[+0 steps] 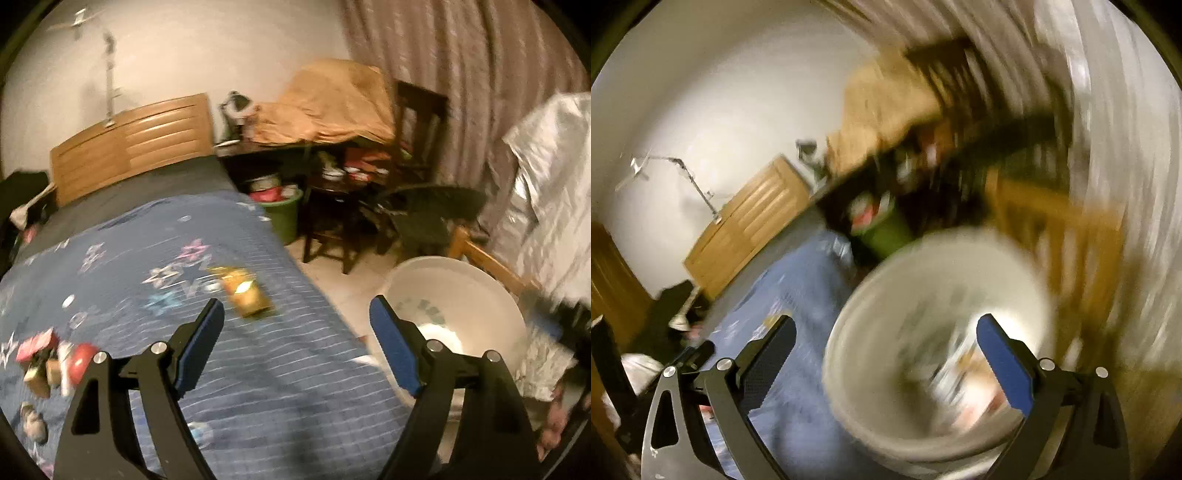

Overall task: Collect trash
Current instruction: 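Move both tools back over the bed items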

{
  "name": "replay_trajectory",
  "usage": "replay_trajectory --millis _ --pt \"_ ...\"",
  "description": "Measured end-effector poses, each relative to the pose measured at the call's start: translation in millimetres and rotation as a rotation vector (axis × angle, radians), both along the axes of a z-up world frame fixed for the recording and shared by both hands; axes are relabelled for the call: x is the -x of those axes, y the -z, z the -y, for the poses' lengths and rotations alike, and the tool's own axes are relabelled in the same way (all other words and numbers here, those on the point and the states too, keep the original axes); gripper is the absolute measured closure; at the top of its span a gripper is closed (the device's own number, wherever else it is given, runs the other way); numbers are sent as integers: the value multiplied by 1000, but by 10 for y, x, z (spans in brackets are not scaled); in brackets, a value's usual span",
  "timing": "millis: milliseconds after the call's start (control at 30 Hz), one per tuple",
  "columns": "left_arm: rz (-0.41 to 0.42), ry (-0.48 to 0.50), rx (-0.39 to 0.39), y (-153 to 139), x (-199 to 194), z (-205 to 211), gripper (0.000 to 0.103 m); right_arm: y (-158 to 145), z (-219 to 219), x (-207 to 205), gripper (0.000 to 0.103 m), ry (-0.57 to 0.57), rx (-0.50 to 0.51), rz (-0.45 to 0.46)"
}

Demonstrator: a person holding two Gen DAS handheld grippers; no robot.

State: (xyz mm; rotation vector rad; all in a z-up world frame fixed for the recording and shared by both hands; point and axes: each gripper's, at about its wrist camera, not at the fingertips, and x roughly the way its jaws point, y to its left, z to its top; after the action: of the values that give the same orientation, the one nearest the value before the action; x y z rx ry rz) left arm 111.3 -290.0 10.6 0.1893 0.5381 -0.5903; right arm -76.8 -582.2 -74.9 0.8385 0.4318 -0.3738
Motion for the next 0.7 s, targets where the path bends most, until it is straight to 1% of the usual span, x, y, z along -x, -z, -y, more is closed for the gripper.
replay_trajectory --millis 67,100,167,200,233,300,367,467,500,600,700 --pt "-6 -40 17 -14 -54 -265 23 163 -137 -120 5 -40 -66 -60" --pt "-12 -71 26 -5 -87 -451 23 175 -265 -169 5 -63 -36 -59" --pt "-20 -122 31 37 -131 -734 23 160 -537 -289 5 -99 27 -94" --pt "-22 -145 31 66 -135 -855 23 160 -630 -330 5 -114 37 -100" --pt "-33 -186 32 125 -162 -1068 23 144 -730 -380 5 -131 45 -102" --pt "-58 -234 41 206 -193 -1360 23 86 -985 -503 5 -174 82 -102" --pt "-84 -288 58 314 -194 -1732 23 1 -1228 -671 5 -233 145 -108" --pt "-96 -362 43 488 -164 -2233 23 -130 -1567 -905 5 -314 241 -117" --pt "-111 -389 43 558 -167 -2410 23 -161 -1680 -983 5 -345 259 -121" --pt "-171 -464 60 732 -178 -2879 23 -179 -2051 -1194 5 -445 270 -122" --pt "-203 -544 97 829 -174 -3286 23 -144 -2461 -1422 5 -534 273 -135"
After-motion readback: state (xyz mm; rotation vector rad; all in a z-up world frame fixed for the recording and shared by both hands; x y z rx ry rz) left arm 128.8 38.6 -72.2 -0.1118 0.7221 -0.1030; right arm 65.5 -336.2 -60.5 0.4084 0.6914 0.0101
